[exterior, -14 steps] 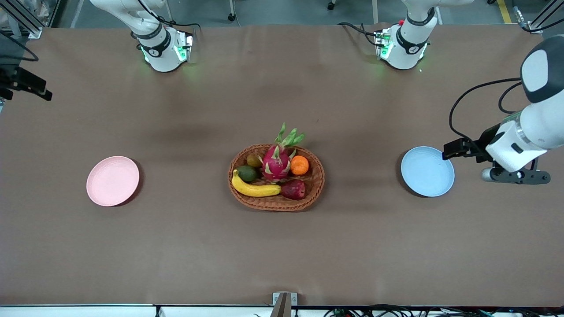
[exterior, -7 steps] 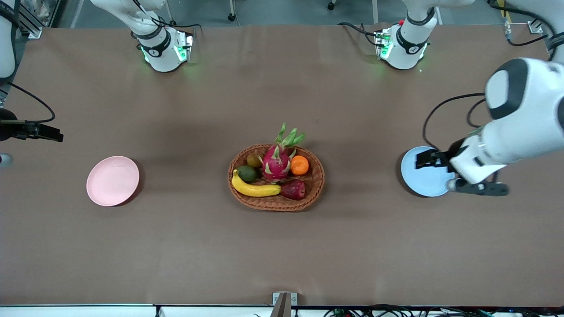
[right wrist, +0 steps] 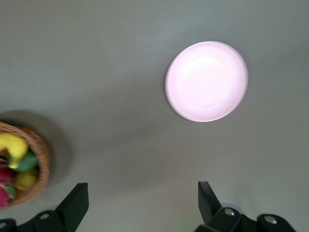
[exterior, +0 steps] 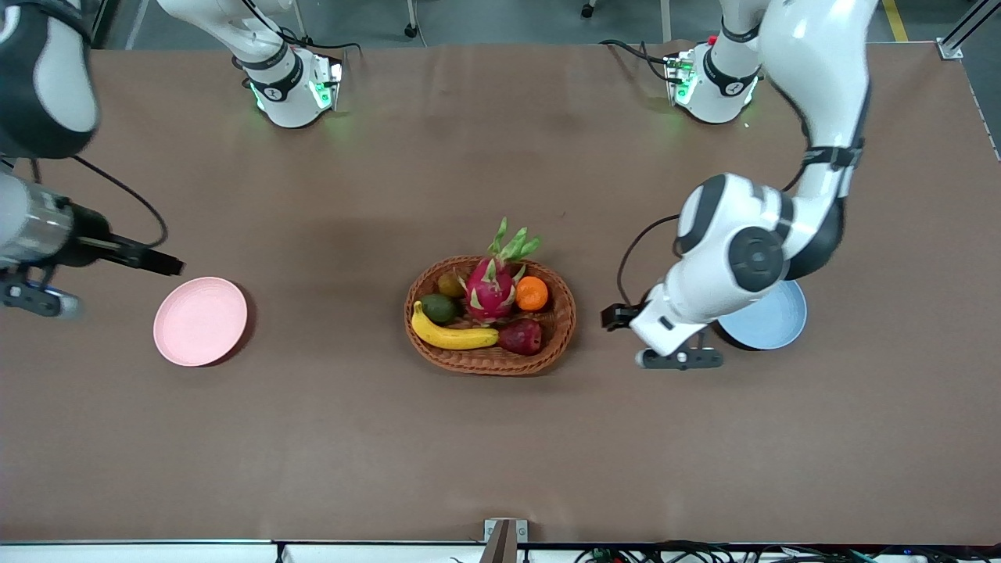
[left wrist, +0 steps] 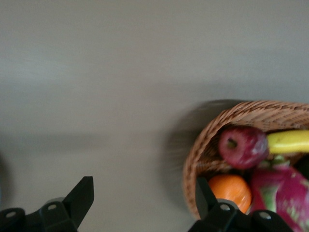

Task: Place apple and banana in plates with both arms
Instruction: 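Lower the left gripper onto the red apple while the right gripper reaches the banana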

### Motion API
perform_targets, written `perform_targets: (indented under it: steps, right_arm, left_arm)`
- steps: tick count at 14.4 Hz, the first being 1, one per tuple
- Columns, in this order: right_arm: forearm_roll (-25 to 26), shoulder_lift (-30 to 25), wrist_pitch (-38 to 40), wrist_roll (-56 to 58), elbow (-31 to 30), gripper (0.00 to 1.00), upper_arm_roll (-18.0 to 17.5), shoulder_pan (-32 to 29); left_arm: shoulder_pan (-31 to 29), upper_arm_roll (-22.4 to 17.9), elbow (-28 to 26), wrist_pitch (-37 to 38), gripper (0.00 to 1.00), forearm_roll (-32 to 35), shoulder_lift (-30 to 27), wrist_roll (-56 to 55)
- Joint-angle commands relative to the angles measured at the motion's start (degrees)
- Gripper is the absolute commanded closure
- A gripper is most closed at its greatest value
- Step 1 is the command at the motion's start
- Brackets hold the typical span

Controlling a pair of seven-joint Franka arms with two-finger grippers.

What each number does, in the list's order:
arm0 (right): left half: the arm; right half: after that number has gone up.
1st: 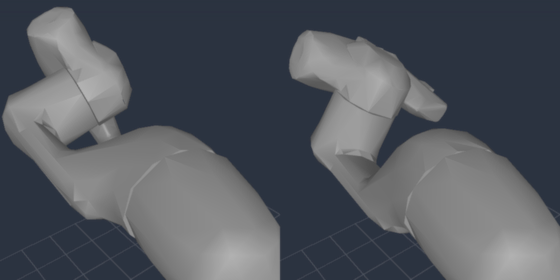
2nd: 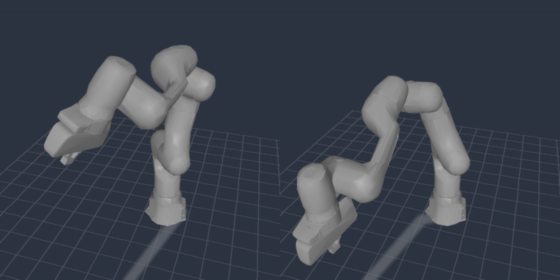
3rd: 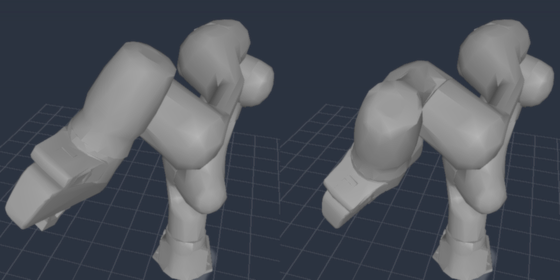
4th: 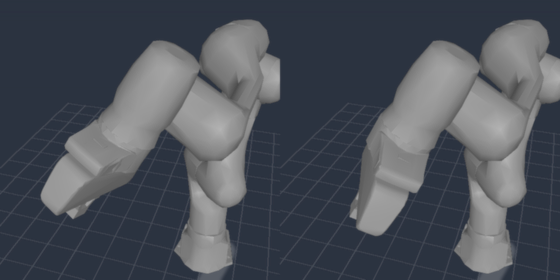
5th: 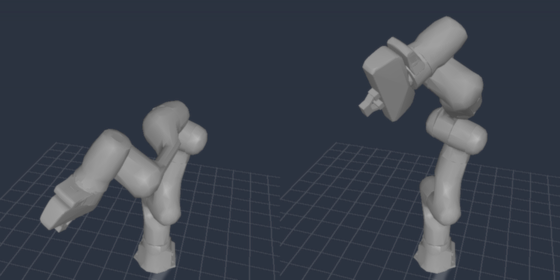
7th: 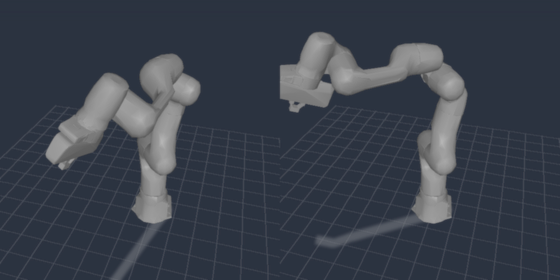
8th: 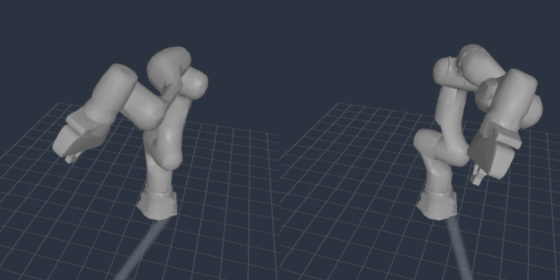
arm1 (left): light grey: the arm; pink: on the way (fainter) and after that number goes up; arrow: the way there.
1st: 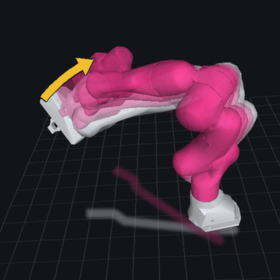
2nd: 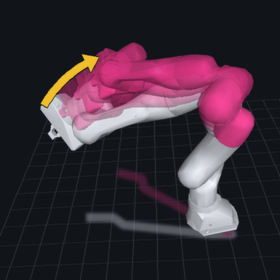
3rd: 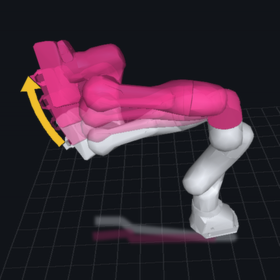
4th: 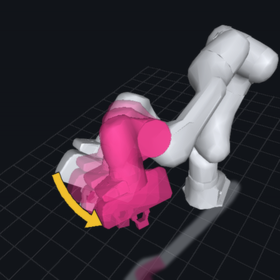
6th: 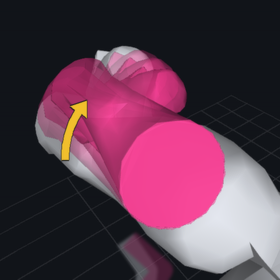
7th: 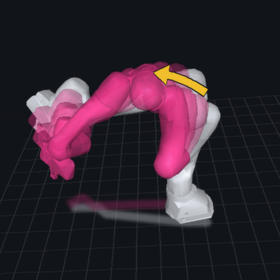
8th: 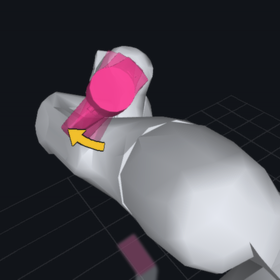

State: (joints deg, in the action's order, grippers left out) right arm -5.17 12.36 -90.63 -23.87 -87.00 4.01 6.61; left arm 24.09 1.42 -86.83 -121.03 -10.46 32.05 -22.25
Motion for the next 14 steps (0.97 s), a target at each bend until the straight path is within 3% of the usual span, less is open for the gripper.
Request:
perform_targets:
  steps: [1,6,14]
  right_arm:
    - [-2.56,1.08,-4.97,-7.93,-2.99,0.0,0.3,5.58]
    - [-2.83,5.47,-14.12,-15.14,-4.94,0.0,0.3,13.76]
    - [-3.0,11.72,-28.79,-21.73,-7.56,0.0,0.3,21.59]
  left_arm:
    - [4.02,-0.54,5.25,-2.36,0.07,-0.7,5.55,-6.82]
    - [8.34,-0.54,7.55,-8.6,0.07,-0.88,9.17,-12.19]
    - [11.86,-0.1,7.64,-14.58,0.09,-0.88,13.29,-12.64]
